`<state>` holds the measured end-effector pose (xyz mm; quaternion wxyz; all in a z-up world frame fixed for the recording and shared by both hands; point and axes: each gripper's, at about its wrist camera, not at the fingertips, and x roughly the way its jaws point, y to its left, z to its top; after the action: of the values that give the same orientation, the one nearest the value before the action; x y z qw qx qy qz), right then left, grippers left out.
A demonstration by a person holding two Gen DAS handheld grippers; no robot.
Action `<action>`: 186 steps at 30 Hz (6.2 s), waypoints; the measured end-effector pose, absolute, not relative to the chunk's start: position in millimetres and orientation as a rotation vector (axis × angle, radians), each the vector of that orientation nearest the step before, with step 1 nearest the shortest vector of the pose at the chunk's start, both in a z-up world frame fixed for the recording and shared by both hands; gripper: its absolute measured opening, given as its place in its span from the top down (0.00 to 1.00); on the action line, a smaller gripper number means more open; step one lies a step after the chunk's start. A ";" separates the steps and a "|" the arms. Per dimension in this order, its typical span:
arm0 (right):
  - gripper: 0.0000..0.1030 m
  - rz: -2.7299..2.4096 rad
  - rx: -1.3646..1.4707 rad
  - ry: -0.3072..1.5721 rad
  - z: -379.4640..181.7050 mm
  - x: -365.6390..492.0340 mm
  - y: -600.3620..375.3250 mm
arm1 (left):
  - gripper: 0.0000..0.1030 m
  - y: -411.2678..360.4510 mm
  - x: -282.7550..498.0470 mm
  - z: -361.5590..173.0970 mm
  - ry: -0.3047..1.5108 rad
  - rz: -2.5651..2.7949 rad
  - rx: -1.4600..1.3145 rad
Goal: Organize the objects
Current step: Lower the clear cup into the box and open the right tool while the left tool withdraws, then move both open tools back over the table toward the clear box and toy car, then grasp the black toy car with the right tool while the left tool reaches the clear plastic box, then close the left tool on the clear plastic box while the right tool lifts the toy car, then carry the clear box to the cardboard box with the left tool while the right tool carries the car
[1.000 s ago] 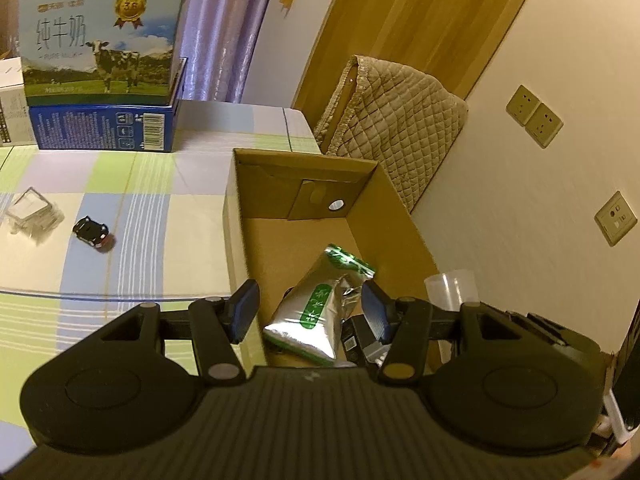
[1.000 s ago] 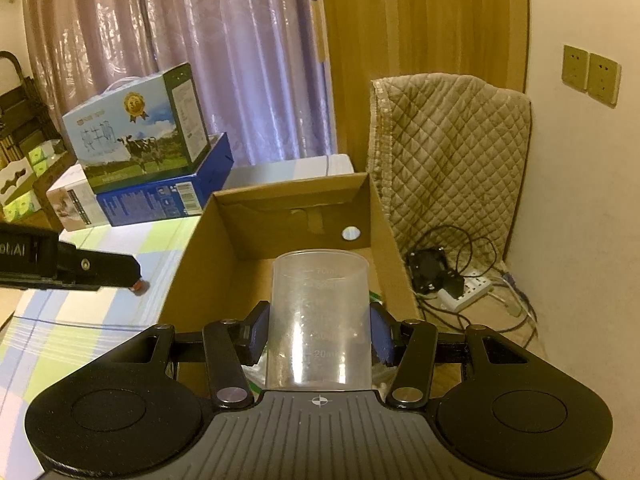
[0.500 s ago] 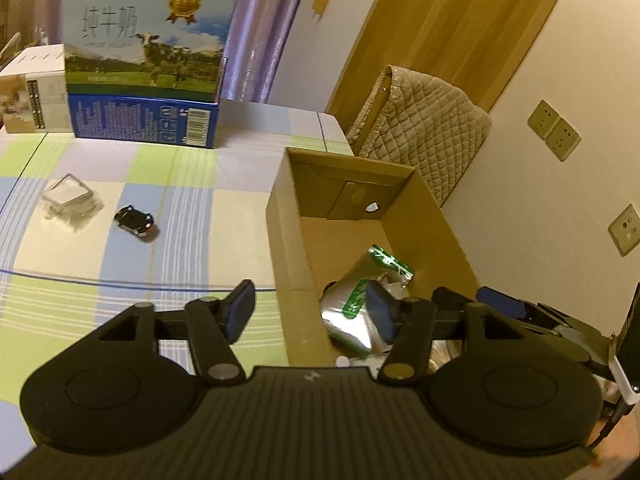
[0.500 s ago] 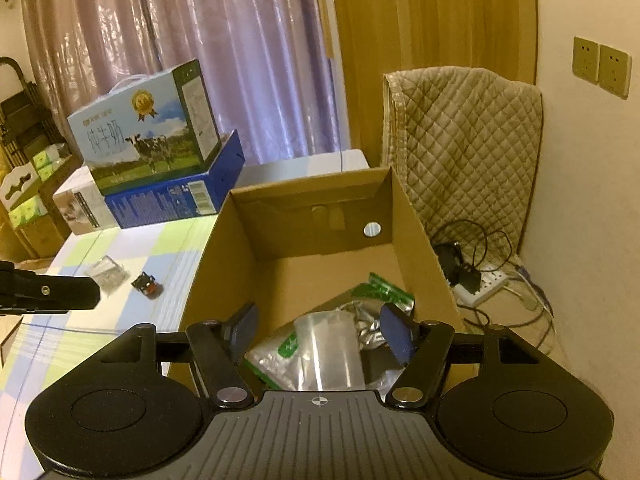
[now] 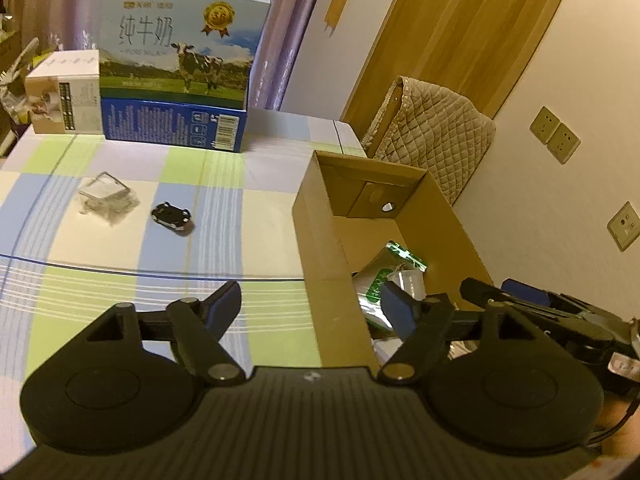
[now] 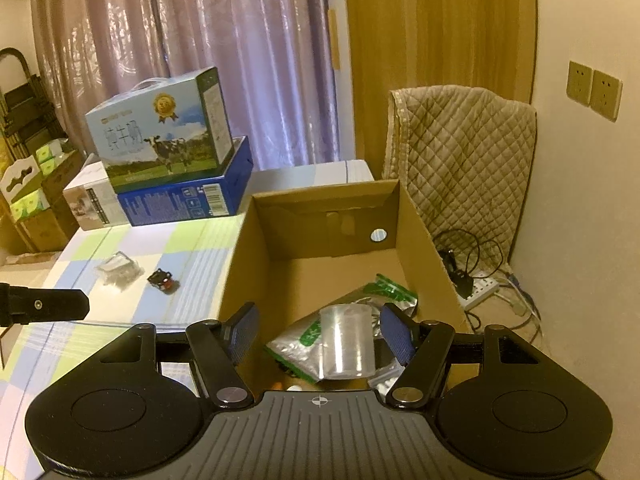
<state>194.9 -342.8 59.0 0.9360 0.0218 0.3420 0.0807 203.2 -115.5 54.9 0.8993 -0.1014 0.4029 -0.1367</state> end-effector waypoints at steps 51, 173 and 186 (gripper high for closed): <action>0.37 0.441 -0.020 0.715 17.1 208.0 -163.9 | 0.01 78.3 180.3 34.0 0.708 -0.001 0.002; 0.70 0.505 -0.139 0.933 -134.0 252.2 -124.5 | 0.37 57.9 238.4 -122.0 0.778 -0.253 0.141; 0.60 0.505 -0.101 0.943 -134.3 266.4 -123.8 | 0.35 57.7 236.2 -131.1 0.798 -0.282 0.130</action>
<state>266.4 -123.8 -134.3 0.8592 -0.0479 0.4490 0.2405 236.2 57.7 -131.1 0.9097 0.0629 0.3871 -0.1367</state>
